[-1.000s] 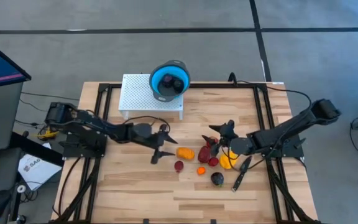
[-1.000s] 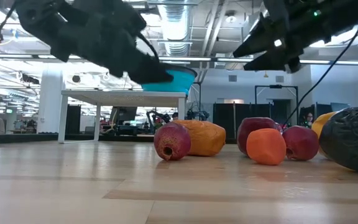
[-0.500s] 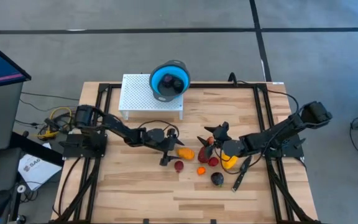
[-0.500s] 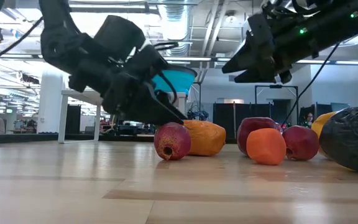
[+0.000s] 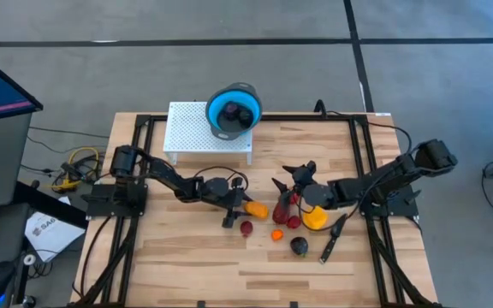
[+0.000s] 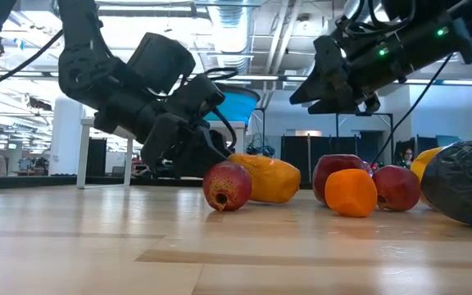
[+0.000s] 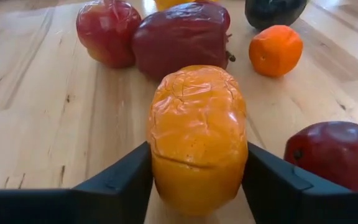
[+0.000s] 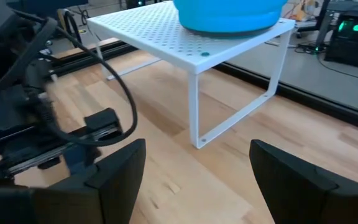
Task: Pick & Place Fruit
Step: Put the yellow mango into the blue strainer bowl
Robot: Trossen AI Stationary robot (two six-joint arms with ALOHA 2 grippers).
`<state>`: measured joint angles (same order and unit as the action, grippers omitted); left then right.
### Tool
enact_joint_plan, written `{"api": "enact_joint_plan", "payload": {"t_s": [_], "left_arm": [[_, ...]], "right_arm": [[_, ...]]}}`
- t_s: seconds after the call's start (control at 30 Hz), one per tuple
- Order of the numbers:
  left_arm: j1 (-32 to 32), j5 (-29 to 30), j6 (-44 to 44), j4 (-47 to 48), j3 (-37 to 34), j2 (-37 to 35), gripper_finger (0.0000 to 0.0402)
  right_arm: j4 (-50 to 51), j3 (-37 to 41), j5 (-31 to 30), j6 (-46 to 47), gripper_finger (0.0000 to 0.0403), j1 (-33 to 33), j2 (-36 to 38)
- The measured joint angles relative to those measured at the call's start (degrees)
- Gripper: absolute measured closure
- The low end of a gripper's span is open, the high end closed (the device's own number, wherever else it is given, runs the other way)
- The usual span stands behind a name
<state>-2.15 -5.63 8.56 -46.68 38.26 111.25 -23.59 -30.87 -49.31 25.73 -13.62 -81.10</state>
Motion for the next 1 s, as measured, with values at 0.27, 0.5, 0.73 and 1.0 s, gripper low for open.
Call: {"api": "enact_joint_plan", "payload": {"t_s": [0.27,0.5,0.73,1.0], "left_arm": [[0.0,3.0,-0.2,4.0,-0.1,-9.5,0.024],[1.6,14.6,-0.3,26.7,3.8,-30.9,0.0228],[4.7,21.7,-1.4,59.9,22.6,-41.4,0.0231],[21.4,22.7,2.1,86.2,41.5,-36.1,0.0231]], "right_arm": [[1.3,0.0,0.1,-0.8,0.0121,1.5,0.0],[2.3,0.0,0.1,-0.8,0.0121,3.5,0.0],[2.1,0.0,0.1,-0.8,0.0121,5.1,0.0],[1.7,0.0,0.4,-0.7,0.0121,4.6,0.0]]}}
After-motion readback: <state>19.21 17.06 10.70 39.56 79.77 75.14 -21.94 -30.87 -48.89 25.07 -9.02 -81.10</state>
